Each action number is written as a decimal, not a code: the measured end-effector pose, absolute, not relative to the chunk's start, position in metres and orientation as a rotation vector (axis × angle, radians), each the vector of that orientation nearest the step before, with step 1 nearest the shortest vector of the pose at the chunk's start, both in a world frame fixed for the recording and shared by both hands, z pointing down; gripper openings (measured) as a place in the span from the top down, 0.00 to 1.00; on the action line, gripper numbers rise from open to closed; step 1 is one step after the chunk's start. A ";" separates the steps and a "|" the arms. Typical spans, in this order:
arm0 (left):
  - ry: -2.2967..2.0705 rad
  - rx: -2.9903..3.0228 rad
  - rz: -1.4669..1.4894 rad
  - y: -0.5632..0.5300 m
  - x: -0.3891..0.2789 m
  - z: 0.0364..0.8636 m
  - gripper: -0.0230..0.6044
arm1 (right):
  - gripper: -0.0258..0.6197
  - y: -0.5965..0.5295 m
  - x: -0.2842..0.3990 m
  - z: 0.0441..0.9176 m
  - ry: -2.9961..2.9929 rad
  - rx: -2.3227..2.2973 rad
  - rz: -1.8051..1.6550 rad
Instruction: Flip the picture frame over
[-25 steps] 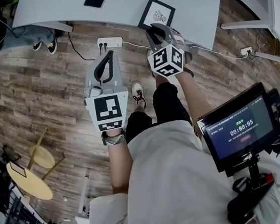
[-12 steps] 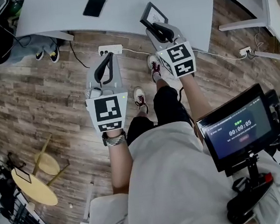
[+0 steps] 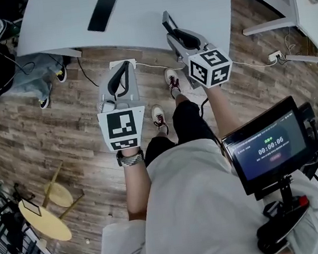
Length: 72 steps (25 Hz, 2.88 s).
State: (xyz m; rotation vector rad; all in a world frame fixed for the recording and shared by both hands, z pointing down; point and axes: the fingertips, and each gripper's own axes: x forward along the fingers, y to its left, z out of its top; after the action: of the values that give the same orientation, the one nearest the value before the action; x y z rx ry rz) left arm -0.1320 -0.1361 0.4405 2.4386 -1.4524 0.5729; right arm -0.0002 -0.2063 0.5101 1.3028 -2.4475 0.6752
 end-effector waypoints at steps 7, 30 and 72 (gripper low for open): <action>-1.405 2.416 0.465 -0.141 -0.129 0.440 0.96 | 0.81 -0.209 0.007 0.505 -2.526 1.361 1.050; -1.265 2.426 0.401 -0.202 -0.032 0.434 0.96 | 0.83 -0.235 0.138 0.526 -2.500 1.301 1.480; -1.253 2.386 0.560 -0.190 -0.040 0.477 0.96 | 0.73 -0.227 0.135 0.610 -2.149 1.258 1.132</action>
State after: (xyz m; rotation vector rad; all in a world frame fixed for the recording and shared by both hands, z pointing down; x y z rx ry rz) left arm -0.0395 -0.1896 0.4766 2.3858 -1.2525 0.5604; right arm 0.1346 -0.2271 0.6098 1.2577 -2.1495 1.1325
